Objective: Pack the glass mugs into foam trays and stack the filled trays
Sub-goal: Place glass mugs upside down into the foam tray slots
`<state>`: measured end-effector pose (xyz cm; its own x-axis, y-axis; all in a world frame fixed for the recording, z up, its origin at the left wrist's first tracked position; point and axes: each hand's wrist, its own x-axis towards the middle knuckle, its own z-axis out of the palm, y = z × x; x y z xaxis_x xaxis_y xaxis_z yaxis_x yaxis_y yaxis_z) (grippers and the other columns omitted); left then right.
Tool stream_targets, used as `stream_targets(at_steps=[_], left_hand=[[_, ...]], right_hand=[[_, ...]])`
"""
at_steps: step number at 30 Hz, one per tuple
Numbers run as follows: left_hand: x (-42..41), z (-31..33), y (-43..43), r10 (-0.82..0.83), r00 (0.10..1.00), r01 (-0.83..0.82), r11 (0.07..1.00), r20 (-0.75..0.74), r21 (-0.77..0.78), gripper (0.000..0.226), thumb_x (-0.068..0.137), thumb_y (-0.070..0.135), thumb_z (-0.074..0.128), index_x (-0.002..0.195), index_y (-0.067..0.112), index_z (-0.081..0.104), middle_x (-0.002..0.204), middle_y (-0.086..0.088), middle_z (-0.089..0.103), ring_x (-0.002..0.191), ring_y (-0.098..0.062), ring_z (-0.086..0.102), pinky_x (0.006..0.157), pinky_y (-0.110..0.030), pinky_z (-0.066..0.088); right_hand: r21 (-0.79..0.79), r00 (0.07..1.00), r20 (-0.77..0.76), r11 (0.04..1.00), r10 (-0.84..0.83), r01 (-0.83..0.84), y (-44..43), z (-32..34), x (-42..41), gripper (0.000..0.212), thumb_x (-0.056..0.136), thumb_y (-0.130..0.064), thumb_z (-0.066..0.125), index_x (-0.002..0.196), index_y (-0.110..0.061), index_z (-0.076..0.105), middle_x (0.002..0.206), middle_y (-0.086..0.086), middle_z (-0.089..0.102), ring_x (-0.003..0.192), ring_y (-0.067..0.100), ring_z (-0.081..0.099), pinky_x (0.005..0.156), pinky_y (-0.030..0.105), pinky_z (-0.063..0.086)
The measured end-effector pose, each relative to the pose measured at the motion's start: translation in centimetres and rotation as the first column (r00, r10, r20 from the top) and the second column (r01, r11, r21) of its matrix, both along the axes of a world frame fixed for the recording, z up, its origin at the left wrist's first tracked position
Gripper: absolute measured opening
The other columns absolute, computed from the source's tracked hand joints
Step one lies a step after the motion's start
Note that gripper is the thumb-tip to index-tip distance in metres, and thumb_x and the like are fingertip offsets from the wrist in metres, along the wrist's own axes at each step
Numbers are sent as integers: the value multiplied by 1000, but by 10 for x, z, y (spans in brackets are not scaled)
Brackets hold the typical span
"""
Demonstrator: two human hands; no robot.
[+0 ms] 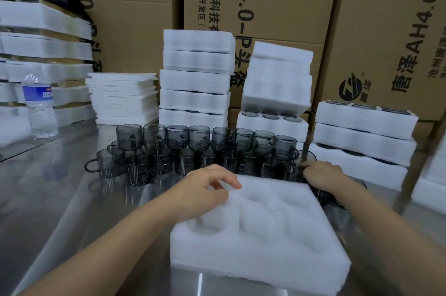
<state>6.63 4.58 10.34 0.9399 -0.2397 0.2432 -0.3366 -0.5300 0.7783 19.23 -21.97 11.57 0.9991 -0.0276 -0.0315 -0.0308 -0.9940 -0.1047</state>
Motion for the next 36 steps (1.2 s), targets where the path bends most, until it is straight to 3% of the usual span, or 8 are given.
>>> stream_targets(at_steps=[3,6,10,18,21,25,32,36], left_hand=[[-2,1,-2,-8,1000,8,1000,5,1,34,87,0,56,93,29,71,114,22,57,88,1,55,77,-6,42],[-2,1,-2,-11,1000,11,1000,5,3,33,88,0,57,94,29,71,115,22,57,89,1,54,78,-6,42],[-2,0,-2,-9,1000,9,1000,-2,6,35,88,1,56,93,32,71,115,23,57,92,0,55,83,-11,44],[-2,0,-1,-7,1000,8,1000,-5,16,35,89,2,55,93,33,71,115,24,57,95,-2,55,84,-14,46],[-2,0,-1,-7,1000,7,1000,-5,15,34,89,2,54,94,31,71,116,24,57,95,-4,56,86,-17,47],[-2,1,-1,-8,1000,8,1000,-8,22,34,89,3,54,95,32,71,116,24,56,92,-1,56,87,-17,46],[-1,1,-1,-9,1000,9,1000,4,22,34,89,2,54,94,31,71,116,23,57,91,-1,56,84,-15,46],[0,0,-2,-7,1000,7,1000,-5,20,35,89,3,54,94,33,71,115,24,57,92,-1,56,87,-18,47]], right_hand=[[31,1000,-13,999,-9,9,5,2,-3,47,95,-13,32,141,-20,41,147,8,40,130,29,39,106,35,33],[178,1000,-21,984,-9,12,7,2,-4,38,98,-11,35,133,-4,51,137,16,50,126,31,46,105,35,38],[275,1000,-24,962,3,4,5,2,-8,35,97,-8,39,129,0,53,131,19,54,123,32,49,89,28,40],[65,998,24,996,-62,60,0,3,-15,26,87,-21,43,107,-13,58,119,8,59,95,22,52,73,28,40],[19,996,42,997,-80,79,-2,3,-15,41,90,-29,40,125,-11,54,128,8,54,110,25,52,83,30,42],[-28,995,61,997,-77,79,-4,2,-17,48,88,-31,40,132,-13,49,131,10,45,119,29,44,98,37,40],[-234,990,144,971,-8,42,-5,3,-23,54,87,-37,42,140,-29,42,149,0,22,133,29,19,106,43,19],[-231,992,123,973,20,9,-4,2,-23,54,88,-30,40,142,-31,36,156,-10,20,137,28,16,109,49,10]])
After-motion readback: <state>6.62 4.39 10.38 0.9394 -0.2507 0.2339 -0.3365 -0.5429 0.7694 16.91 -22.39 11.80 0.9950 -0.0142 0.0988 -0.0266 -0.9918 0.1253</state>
